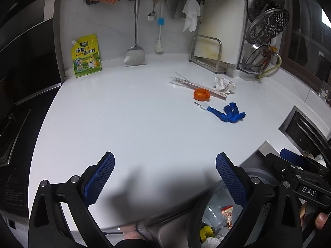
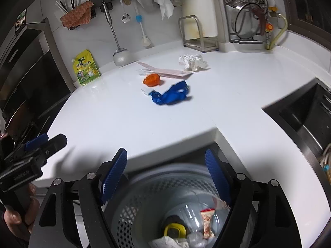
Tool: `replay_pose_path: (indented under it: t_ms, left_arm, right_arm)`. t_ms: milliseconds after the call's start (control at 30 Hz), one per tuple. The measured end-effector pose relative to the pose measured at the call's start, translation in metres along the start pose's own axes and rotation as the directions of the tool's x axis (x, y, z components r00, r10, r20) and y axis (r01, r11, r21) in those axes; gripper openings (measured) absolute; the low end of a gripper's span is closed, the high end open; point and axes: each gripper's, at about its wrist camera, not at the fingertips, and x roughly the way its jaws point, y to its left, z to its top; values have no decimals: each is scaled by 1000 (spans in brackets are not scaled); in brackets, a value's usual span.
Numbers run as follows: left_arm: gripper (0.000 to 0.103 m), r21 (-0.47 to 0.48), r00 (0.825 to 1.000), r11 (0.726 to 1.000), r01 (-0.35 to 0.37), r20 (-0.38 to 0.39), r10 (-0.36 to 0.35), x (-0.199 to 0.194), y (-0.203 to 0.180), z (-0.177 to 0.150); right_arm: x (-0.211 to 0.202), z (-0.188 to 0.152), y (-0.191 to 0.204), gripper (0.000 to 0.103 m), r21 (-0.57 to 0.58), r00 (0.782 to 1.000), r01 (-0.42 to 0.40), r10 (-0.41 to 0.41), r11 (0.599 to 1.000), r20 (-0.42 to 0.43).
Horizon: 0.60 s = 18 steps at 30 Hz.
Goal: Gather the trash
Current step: 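Raise both open tools from the bin toward the blue lanyard and orange peel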
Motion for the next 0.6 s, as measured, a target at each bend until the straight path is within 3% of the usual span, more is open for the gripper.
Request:
replay_pose_path:
  t_ms: [600]
  left_arm:
    - [96, 18, 999, 1000, -10, -32, 11, 52, -10, 39]
  right_arm:
    - [54, 50, -4, 78, -74, 996, 70, -74, 995, -58]
